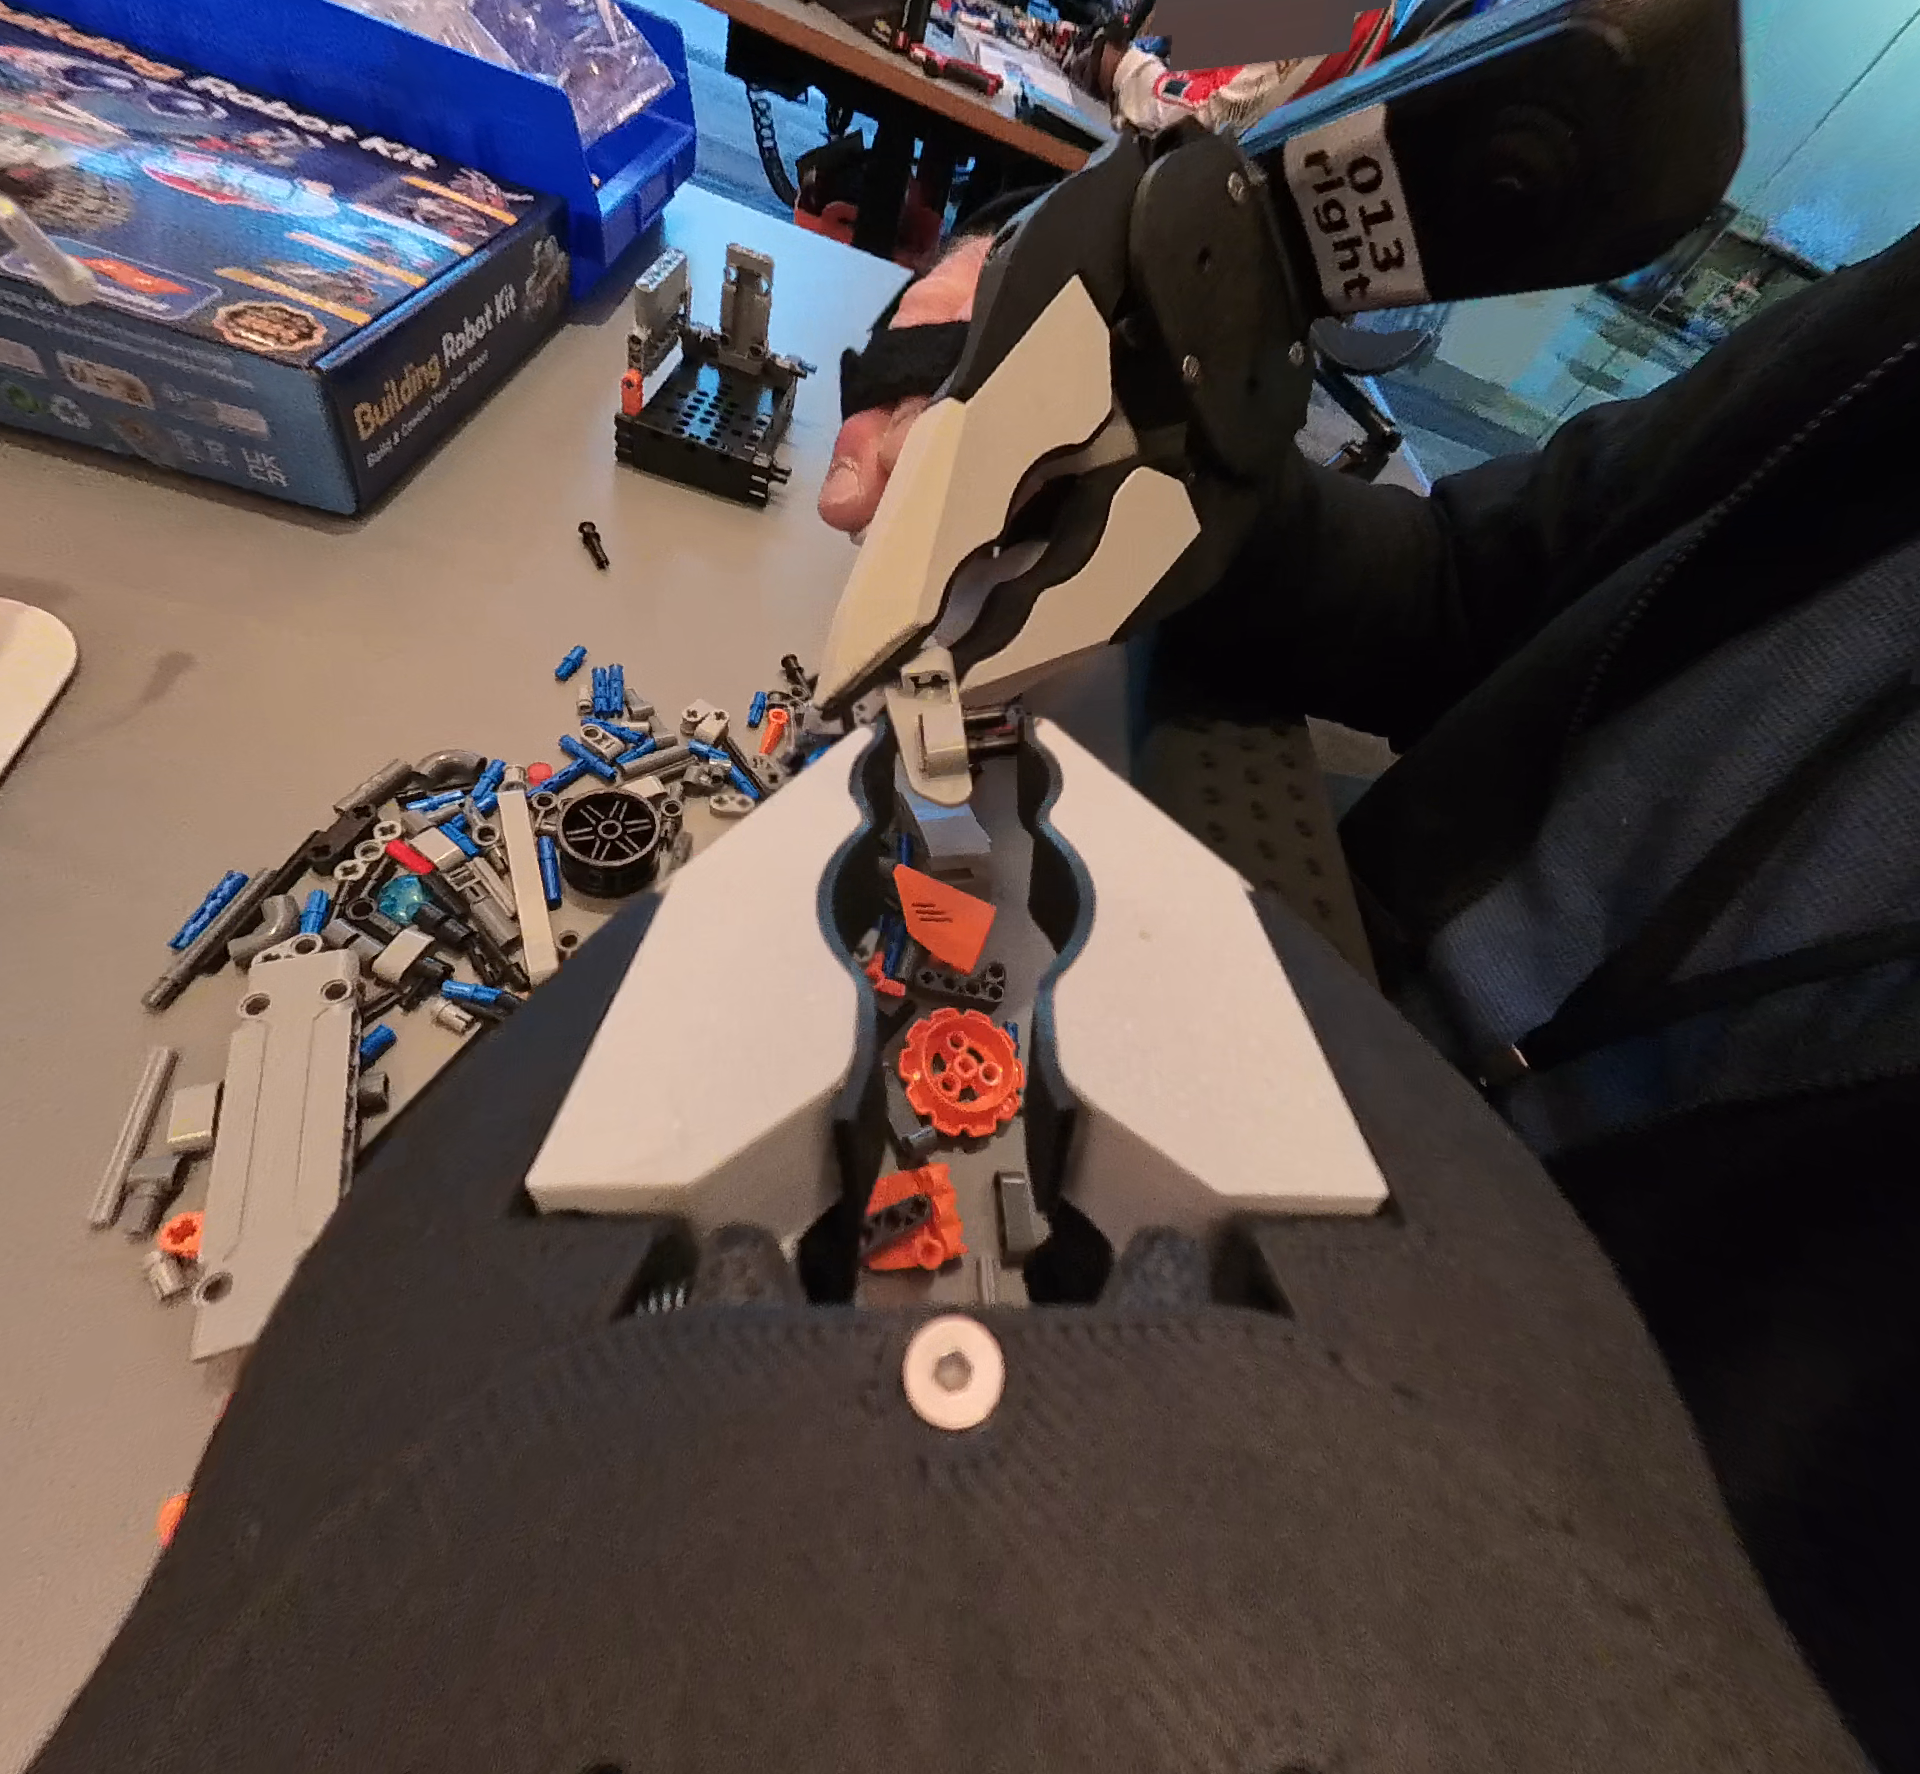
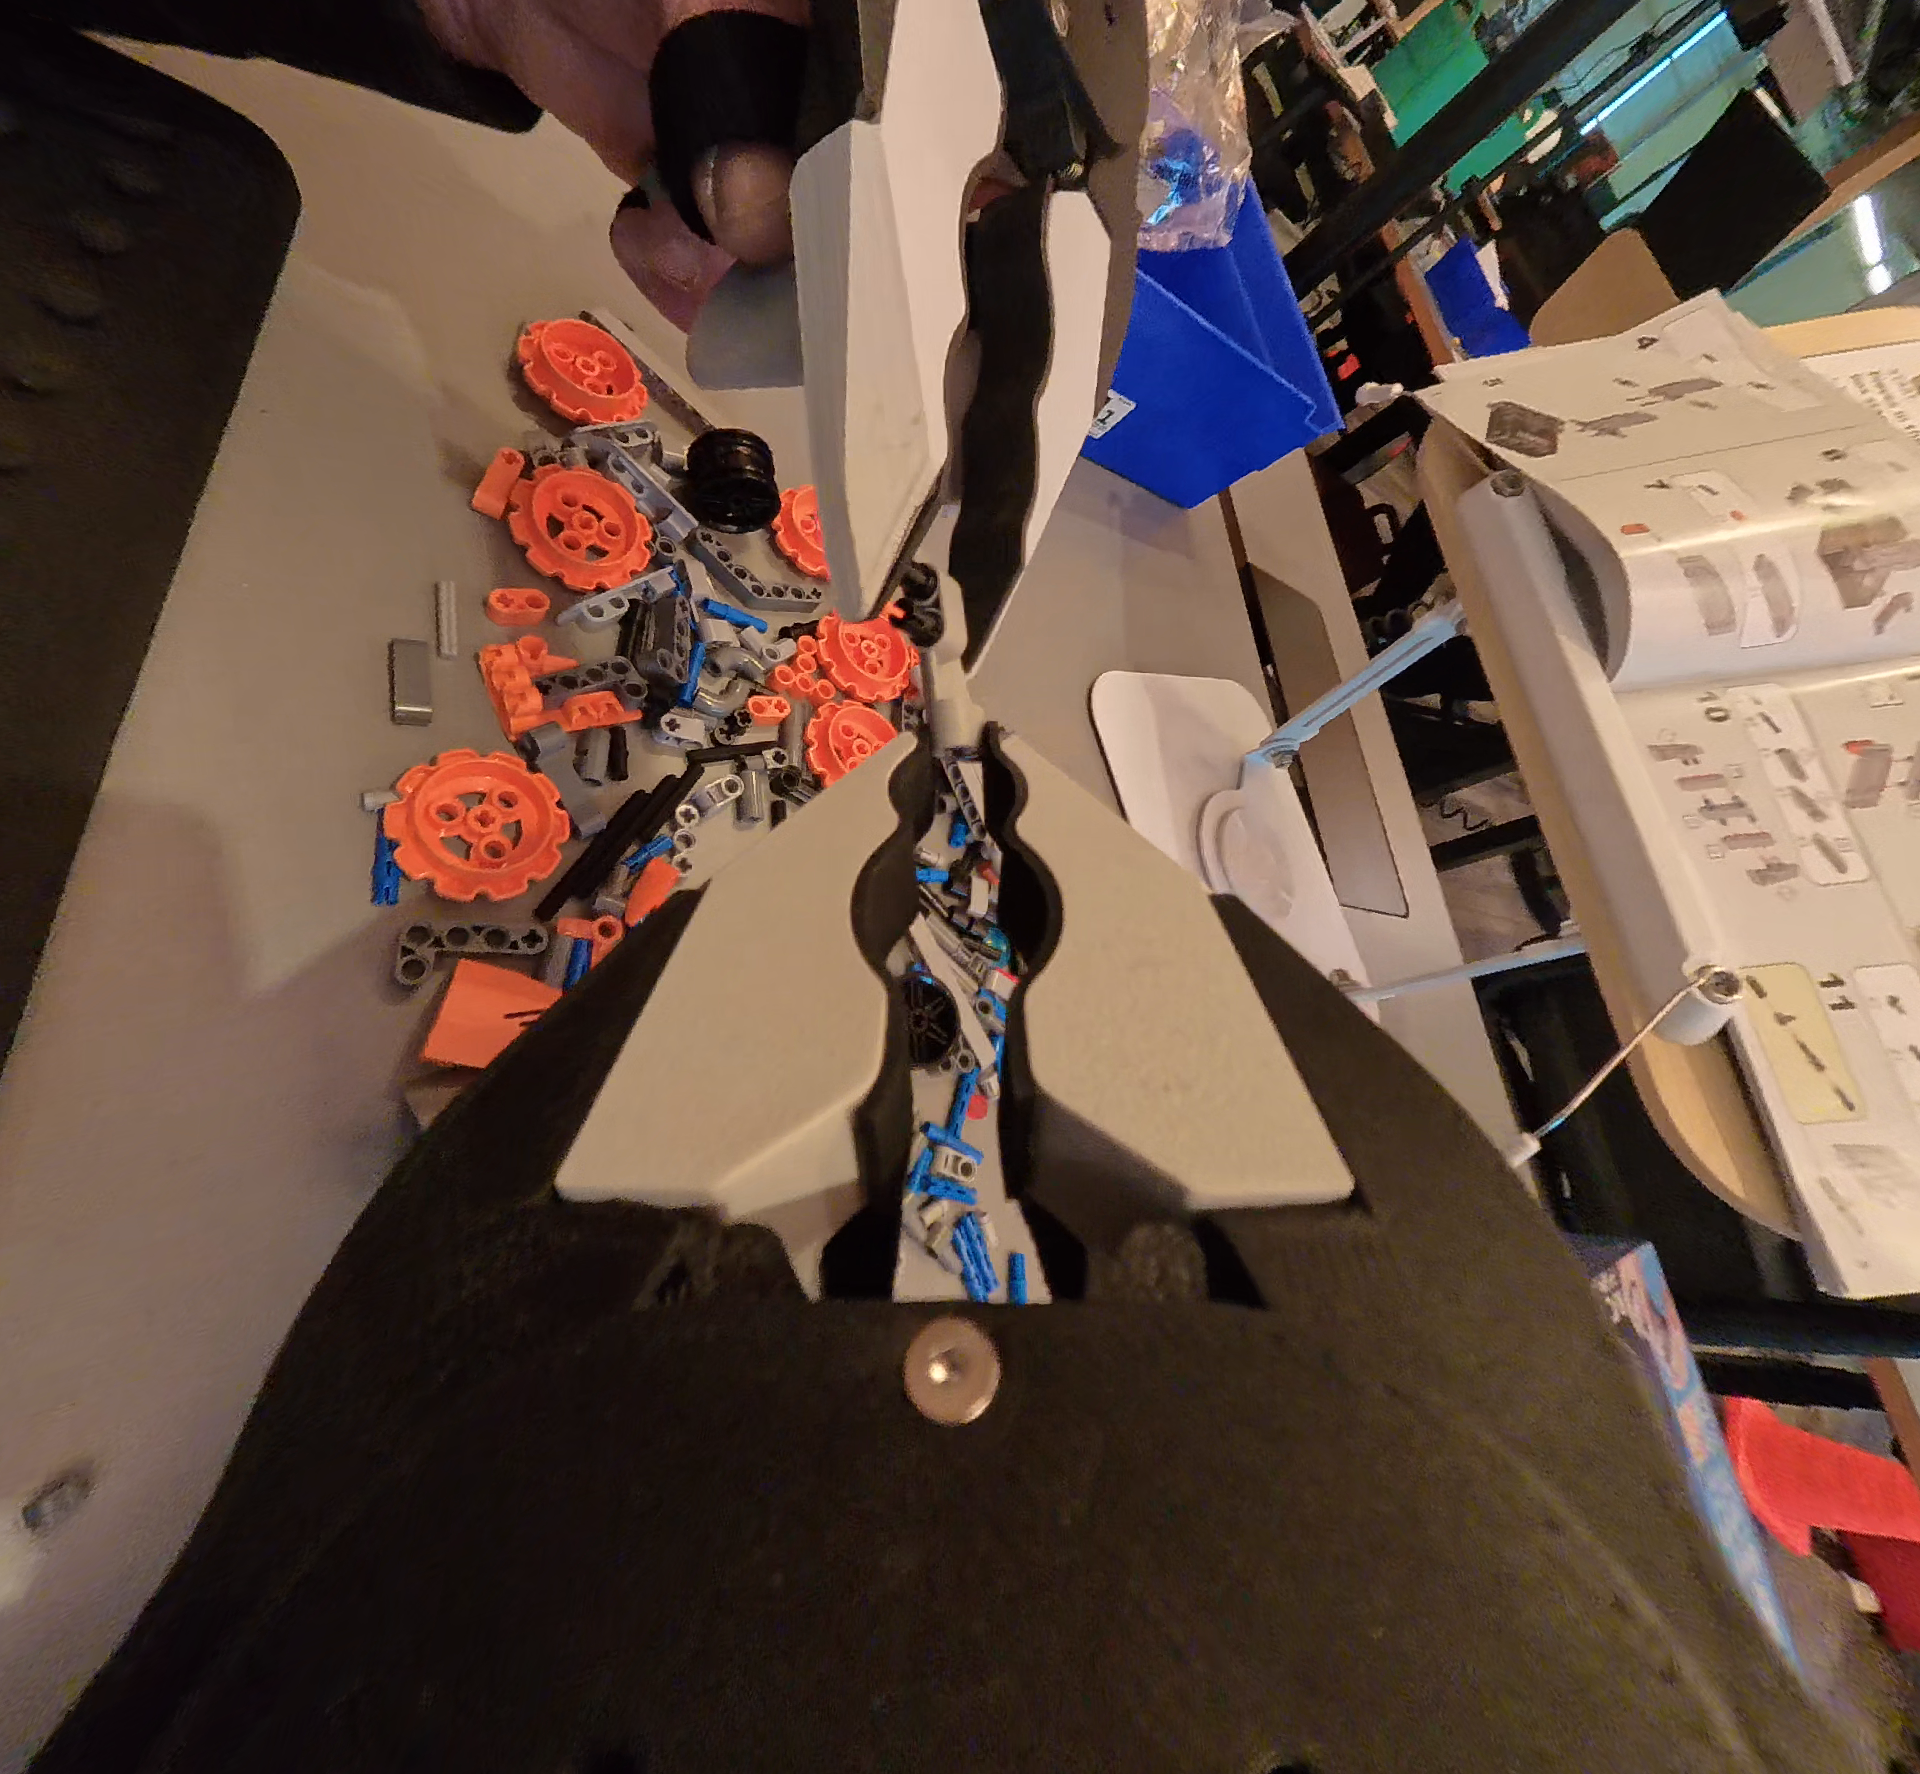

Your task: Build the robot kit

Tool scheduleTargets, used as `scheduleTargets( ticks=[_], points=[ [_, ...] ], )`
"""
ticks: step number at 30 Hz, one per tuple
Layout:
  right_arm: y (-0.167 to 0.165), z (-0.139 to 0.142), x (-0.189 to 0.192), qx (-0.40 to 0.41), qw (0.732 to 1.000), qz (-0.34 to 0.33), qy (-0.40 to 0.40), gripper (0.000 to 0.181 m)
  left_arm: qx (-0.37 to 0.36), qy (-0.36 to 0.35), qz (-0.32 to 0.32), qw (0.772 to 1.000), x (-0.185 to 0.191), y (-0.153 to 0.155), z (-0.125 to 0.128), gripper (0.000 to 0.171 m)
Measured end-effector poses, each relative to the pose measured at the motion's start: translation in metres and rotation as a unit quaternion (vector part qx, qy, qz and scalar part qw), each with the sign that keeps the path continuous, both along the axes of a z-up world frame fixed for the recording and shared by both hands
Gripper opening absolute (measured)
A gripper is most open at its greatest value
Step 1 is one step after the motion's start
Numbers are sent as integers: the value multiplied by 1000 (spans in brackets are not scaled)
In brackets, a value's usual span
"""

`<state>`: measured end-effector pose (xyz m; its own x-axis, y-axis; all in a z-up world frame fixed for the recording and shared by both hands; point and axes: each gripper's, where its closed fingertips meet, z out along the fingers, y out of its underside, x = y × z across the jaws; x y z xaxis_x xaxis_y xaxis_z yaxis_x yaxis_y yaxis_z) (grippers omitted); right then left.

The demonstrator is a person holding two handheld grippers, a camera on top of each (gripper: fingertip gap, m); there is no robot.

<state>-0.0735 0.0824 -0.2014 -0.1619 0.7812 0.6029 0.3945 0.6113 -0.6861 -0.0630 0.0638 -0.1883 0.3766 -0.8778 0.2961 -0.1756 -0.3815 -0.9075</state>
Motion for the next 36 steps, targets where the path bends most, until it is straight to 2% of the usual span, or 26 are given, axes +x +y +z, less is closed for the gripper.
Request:
scheduleTargets(
  ticks=[5, 9, 11, 16, 20, 24, 26, 28, 36],
  points=[
    [1, 4, 2, -61, 998, 2, 8, 5, 37, -41, 1, 998, 0, 3, 12, 21],
    [6, 4, 4, -103, 995, -4, 12, 5, 80, -55, 26, 995, -4, 8, 20, 25],
    [9, 4, 4, -126, 992, -7, 16, 5, 110, -46, 46, 992, -7, 13, 22, 27],
    [19, 5, 6, -171, 985, -19, 29, 5, 149, -33, 47, 987, -5, 12, 22, 32],
    [19, 6, 6, -214, 976, -13, 36, 5, 194, -3, 64, 979, -5, 15, 22, 28],
    [14, 7, 5, -244, 969, 0, 35, 6, 222, 22, 77, 972, -4, 18, 20, 11],
    [11, 10, 5, -264, 964, 9, 38, 5, 219, 9, 82, 972, -6, 19, 22, 2],
    [10, 12, 5, -279, 959, 12, 42, 6, 186, -24, 73, 980, -7, 19, 22, 1],
    [11, 17, 2, -307, 950, 10, 57, 4, 142, -85, 72, 984, -12, 22, 27, 0]
  ],
)
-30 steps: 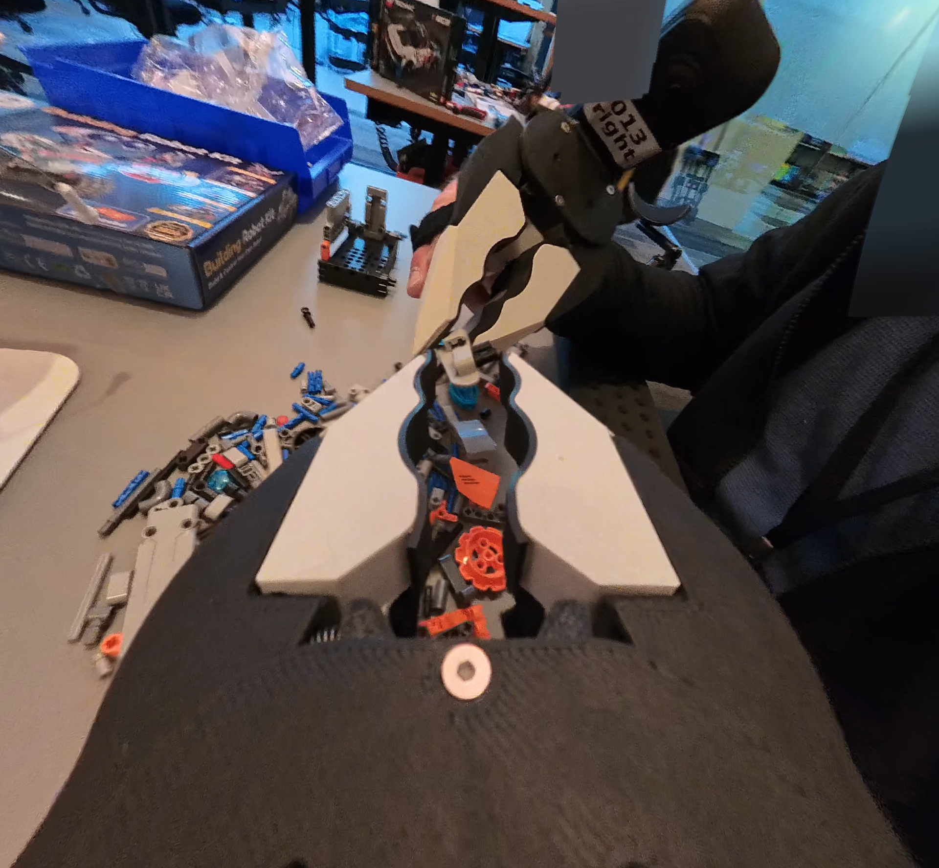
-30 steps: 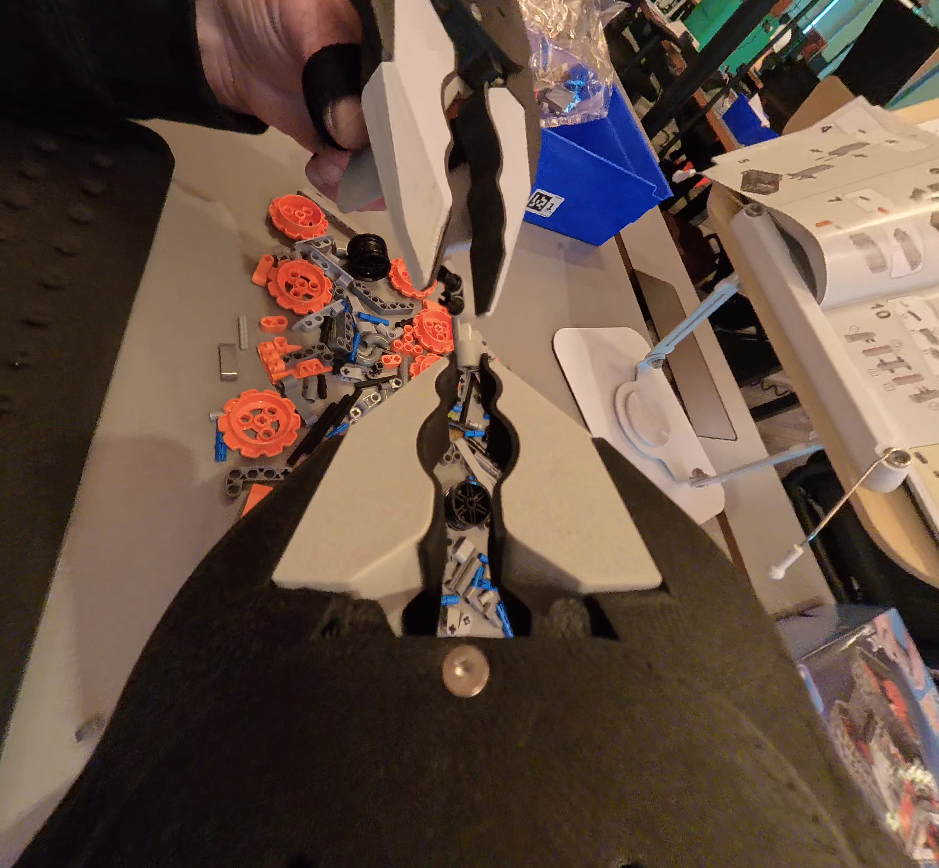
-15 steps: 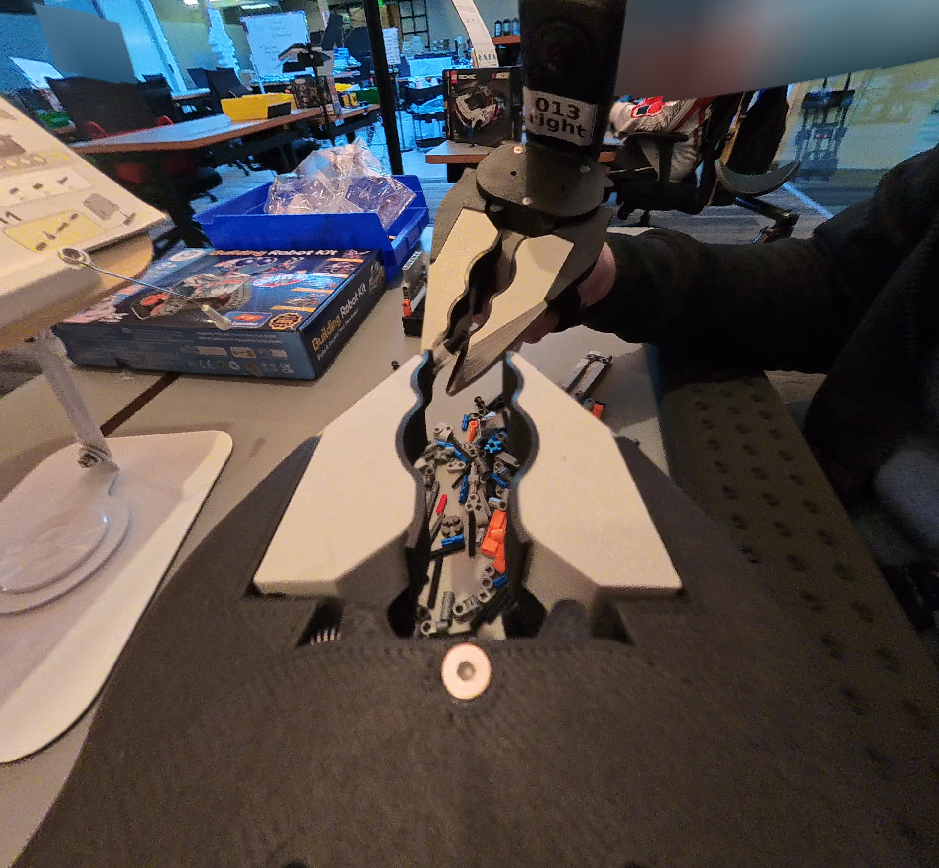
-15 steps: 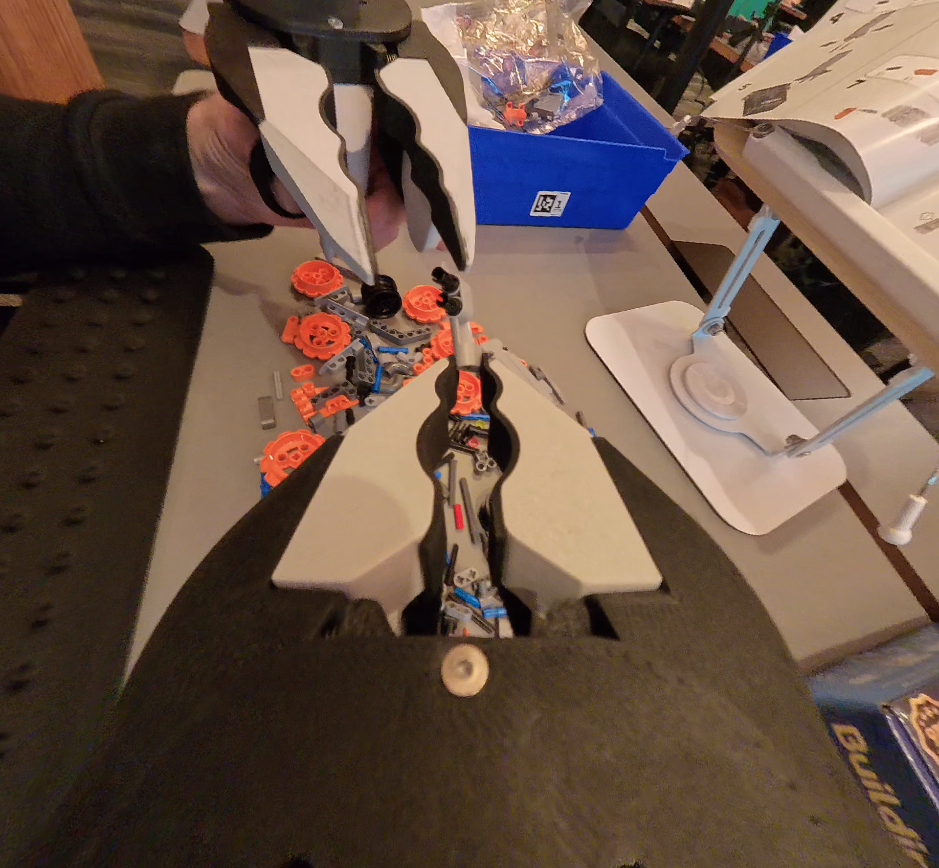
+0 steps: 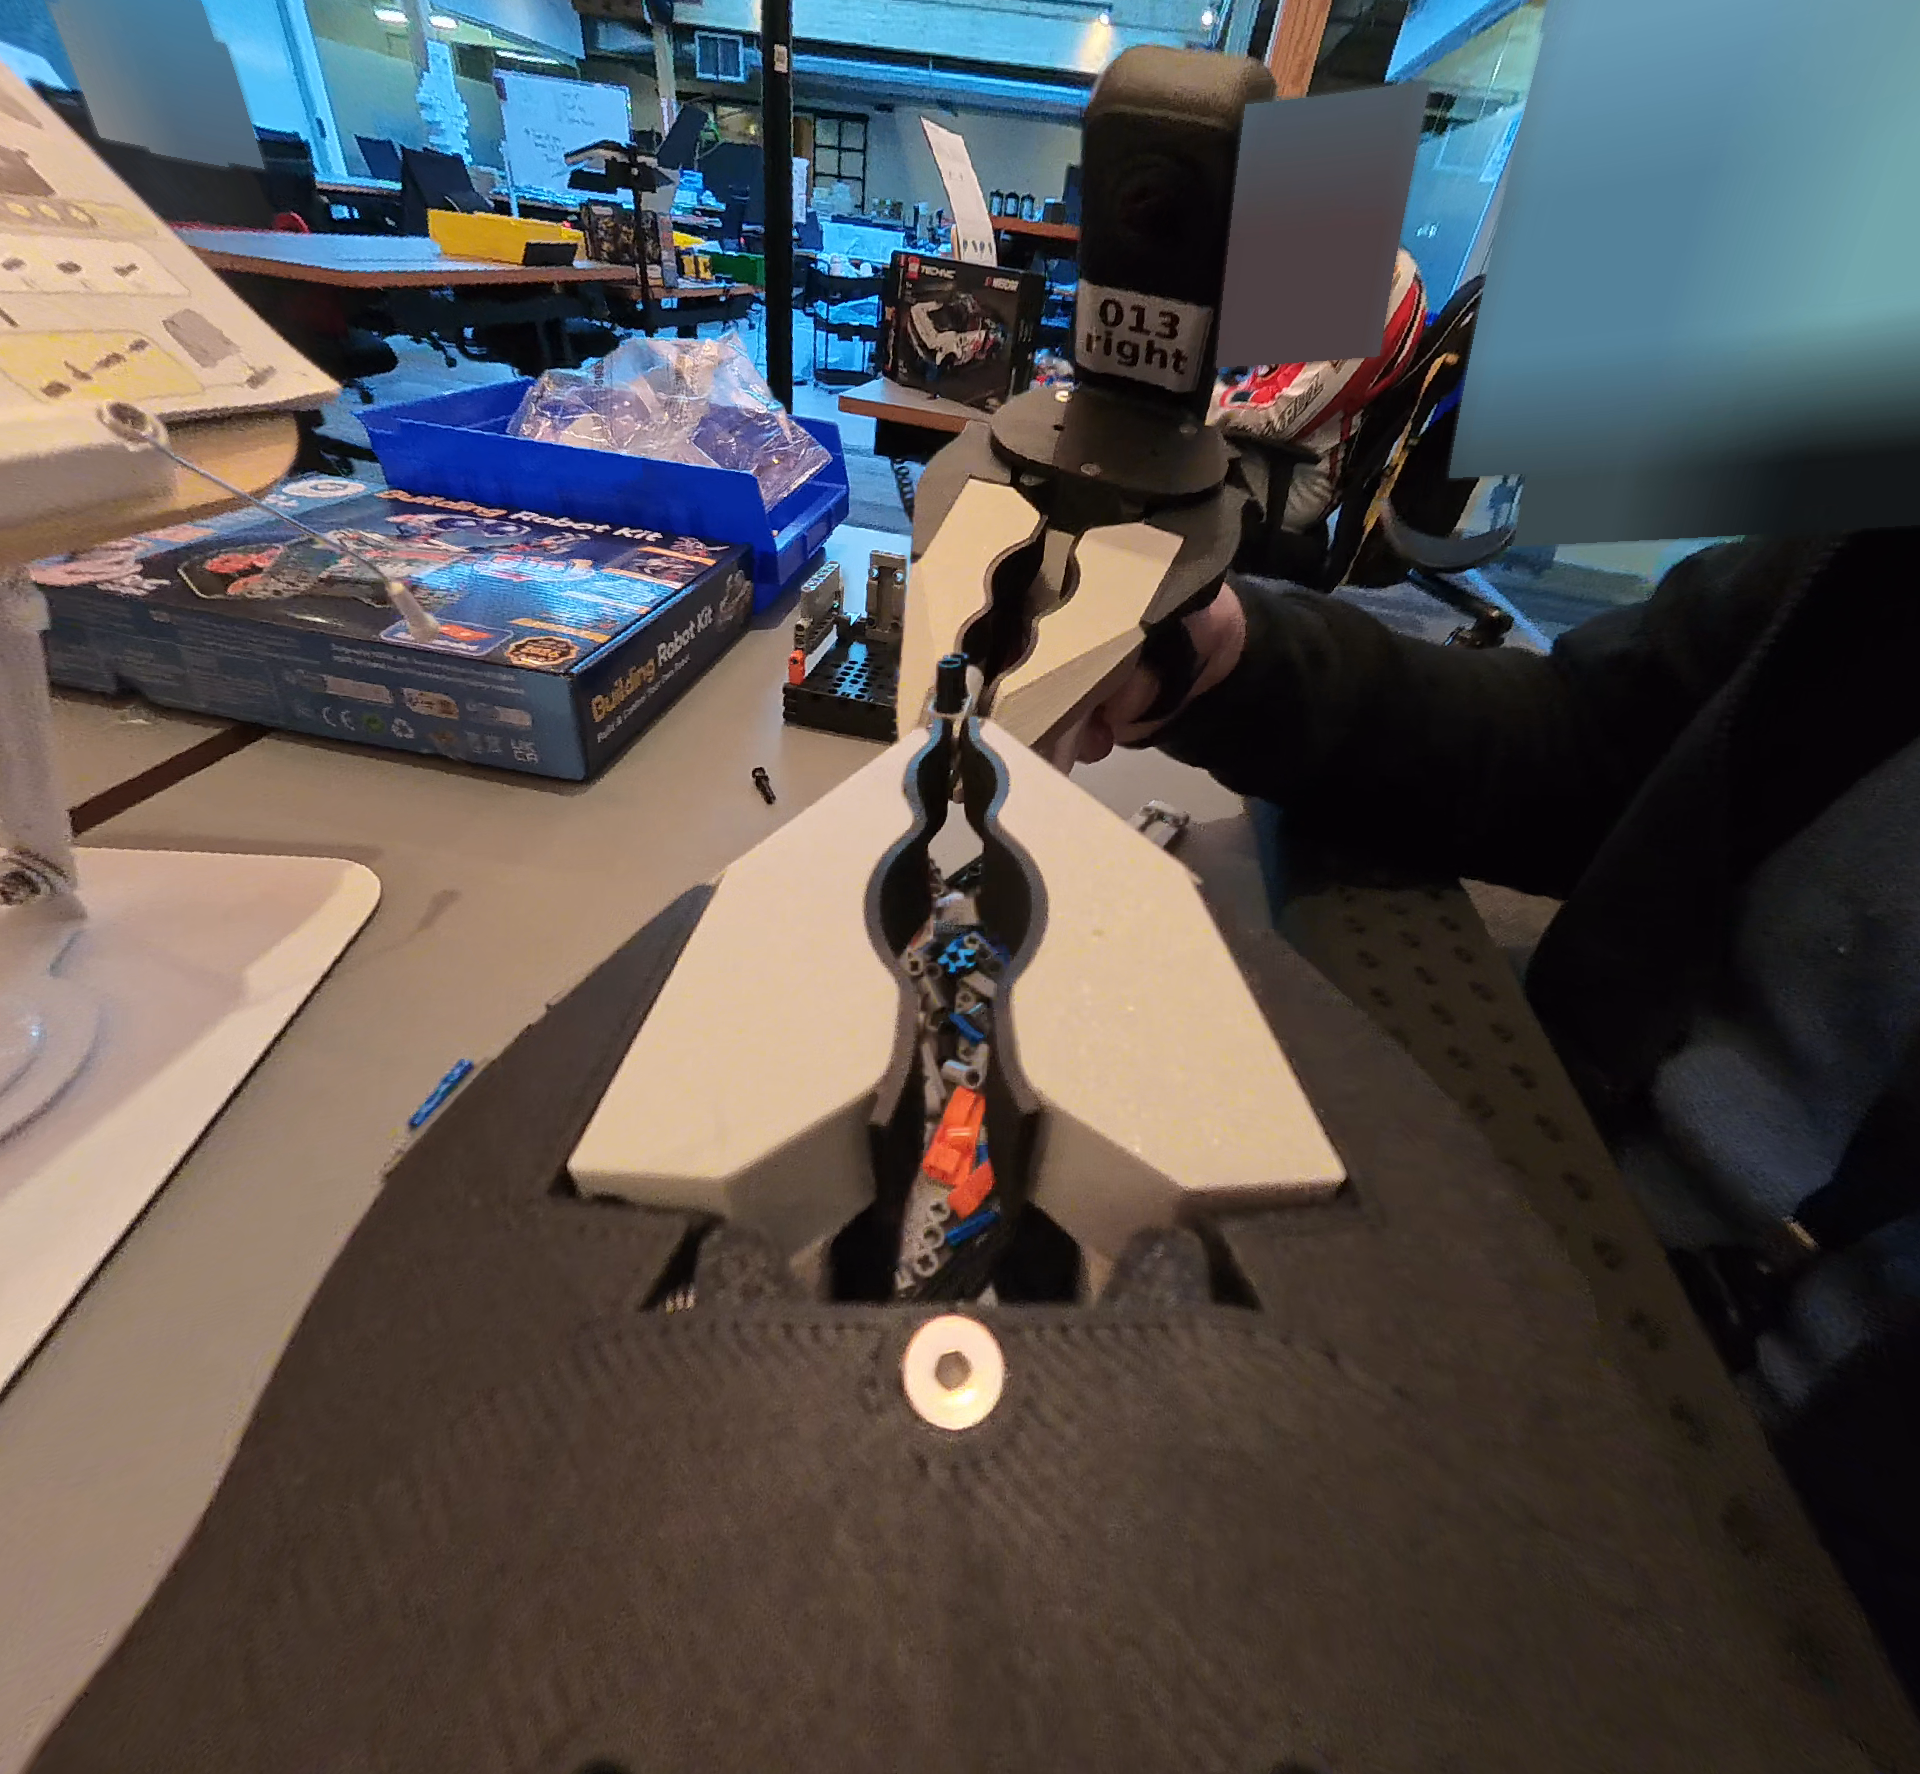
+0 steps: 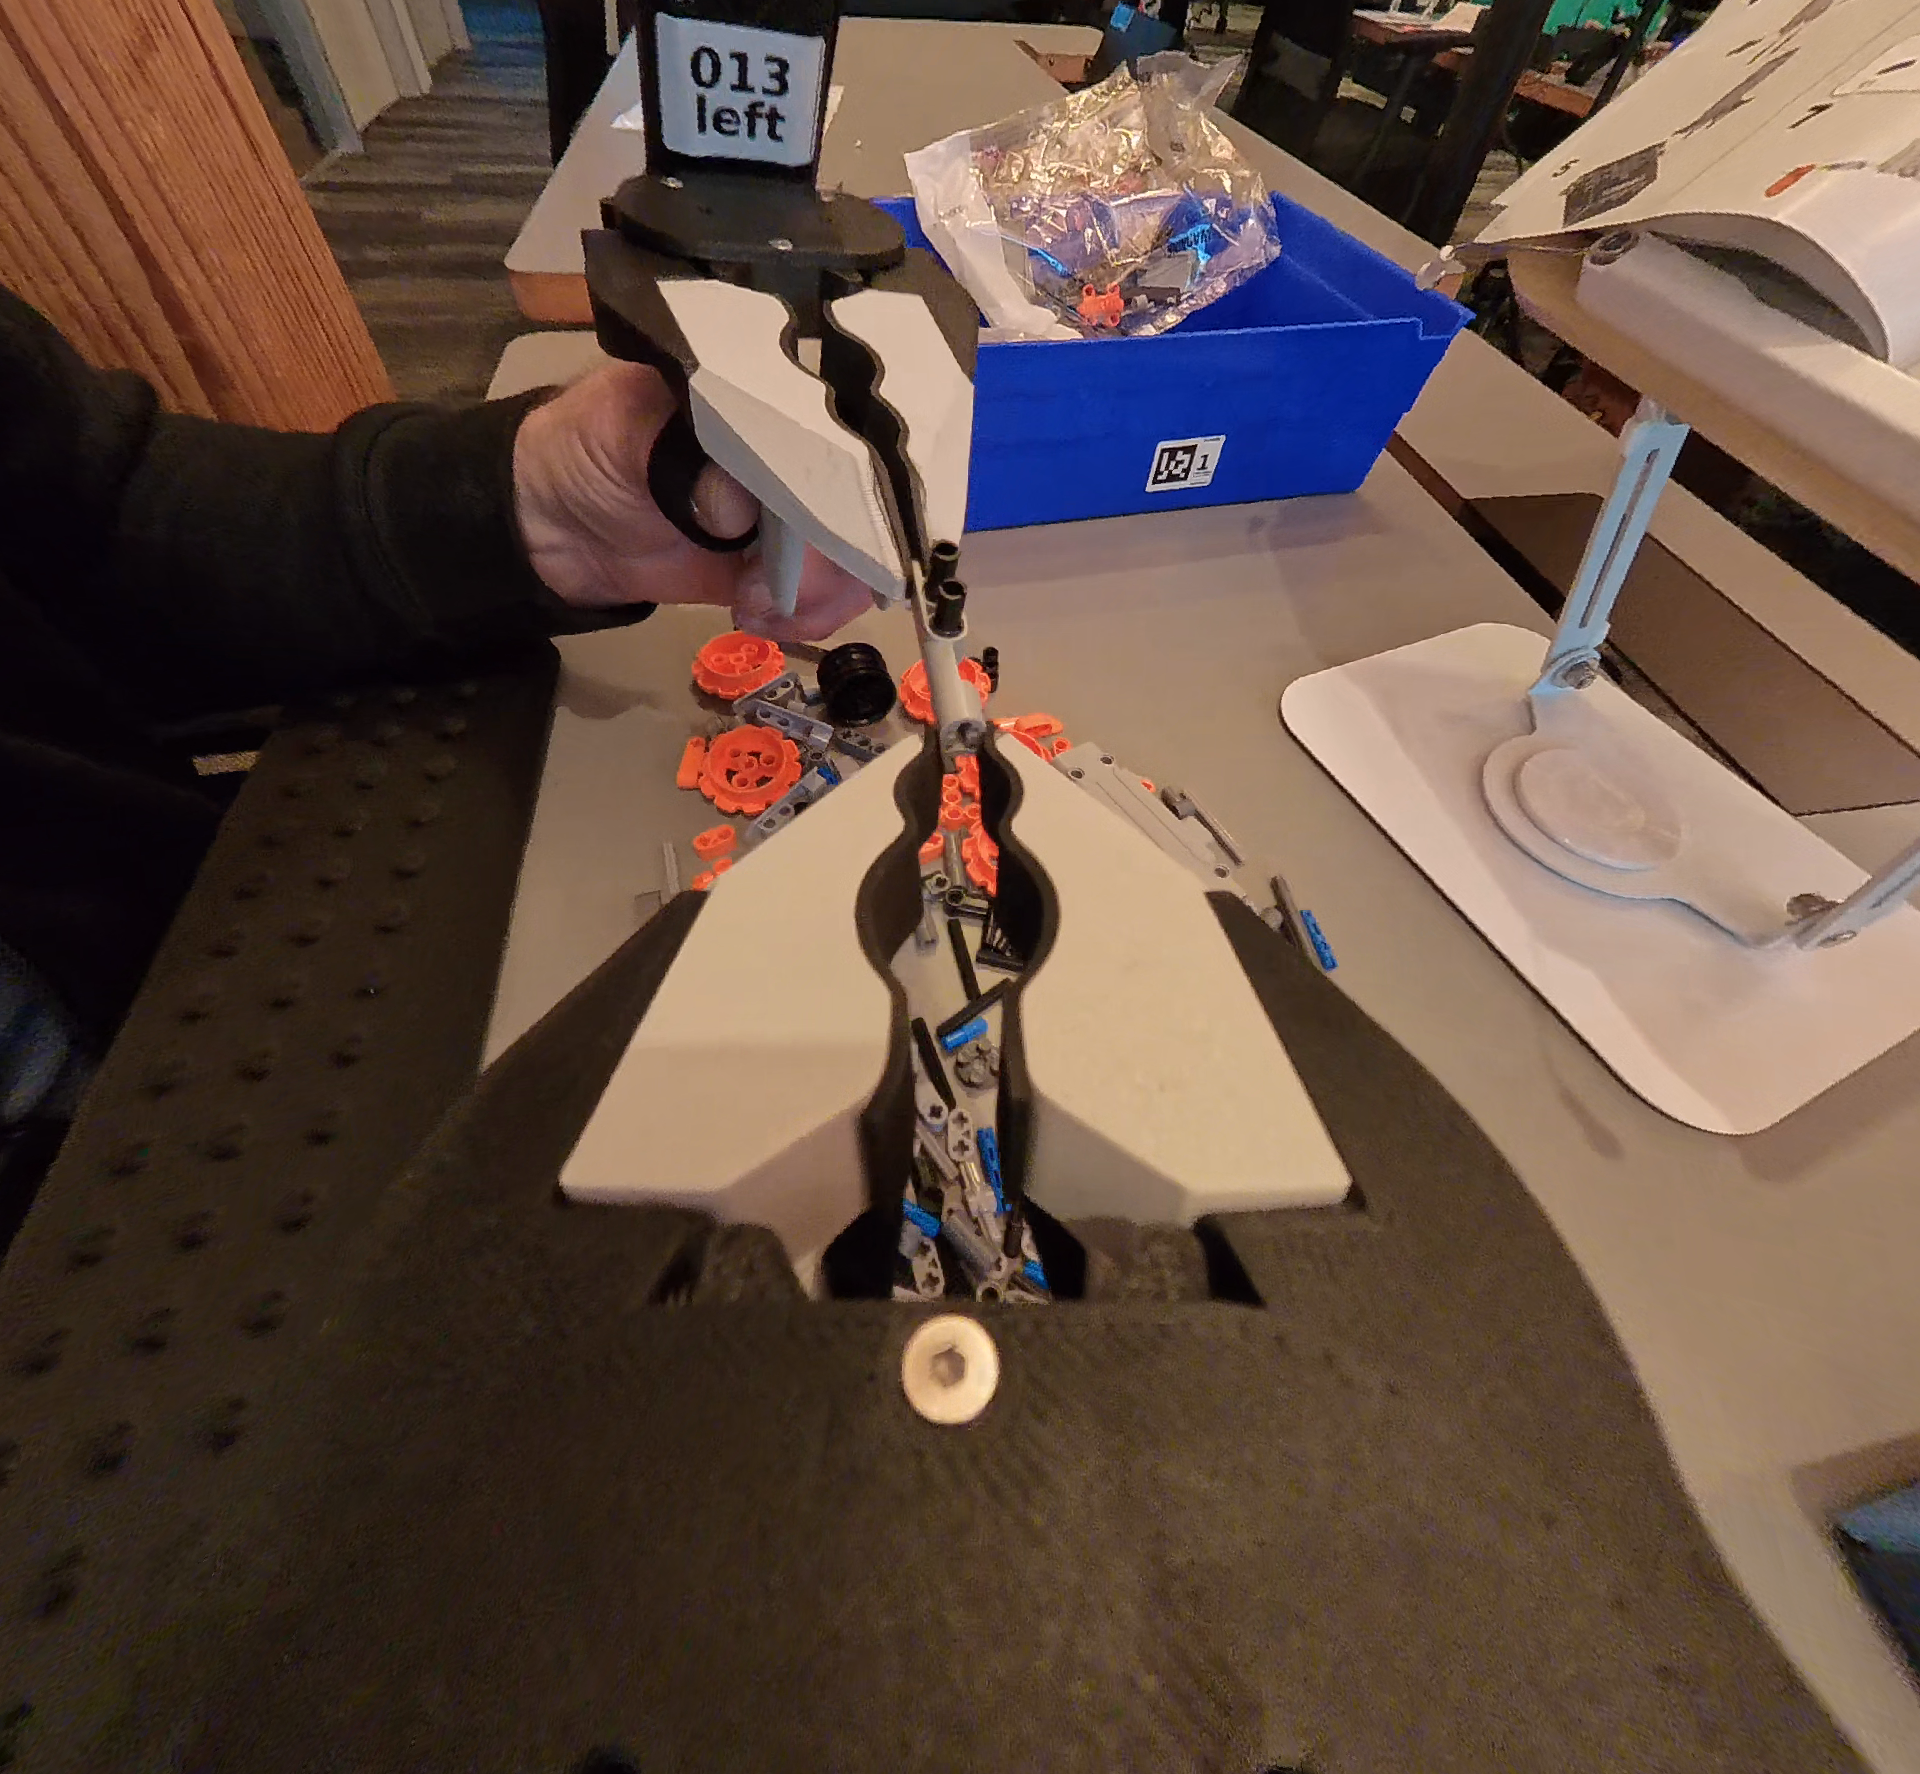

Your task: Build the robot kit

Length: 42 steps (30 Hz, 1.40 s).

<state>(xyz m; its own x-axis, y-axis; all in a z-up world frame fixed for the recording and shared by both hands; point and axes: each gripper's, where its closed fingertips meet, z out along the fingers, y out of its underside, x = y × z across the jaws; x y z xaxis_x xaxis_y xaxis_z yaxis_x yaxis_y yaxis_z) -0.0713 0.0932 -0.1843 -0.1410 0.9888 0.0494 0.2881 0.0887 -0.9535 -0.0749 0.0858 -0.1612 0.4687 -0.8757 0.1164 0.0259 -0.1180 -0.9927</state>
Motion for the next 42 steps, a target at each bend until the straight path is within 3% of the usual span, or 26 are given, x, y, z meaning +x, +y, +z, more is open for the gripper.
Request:
scheduleTargets(
  ticks=[6, 10, 16, 20, 32, 42],
  points=[
    [9, 4, 0, 28, 999, -30, 8, 13, -59, -71, -12, 996, -6, 6, 3, 0],
    [11, 8, 0, 103, 993, -56, 8, 16, -100, -117, -26, 988, -11, 9, 4, 0],
    [18, 12, -2, 274, 954, -118, -10, 18, -135, -123, -32, 983, -9, 12, -3, 0],
    [17, 5, -3, 327, 936, -122, -40, 14, -150, -121, -38, 980, -7, 12, -7, 0],
    [15, 4, -2, 276, 954, -107, -36, 13, -154, -136, -44, 978, -8, 12, -5, 0],
    [10, -4, 0, 105, 992, -55, -33, 12, -151, -119, -39, 981, -5, 13, -9, 0]
  ],
)
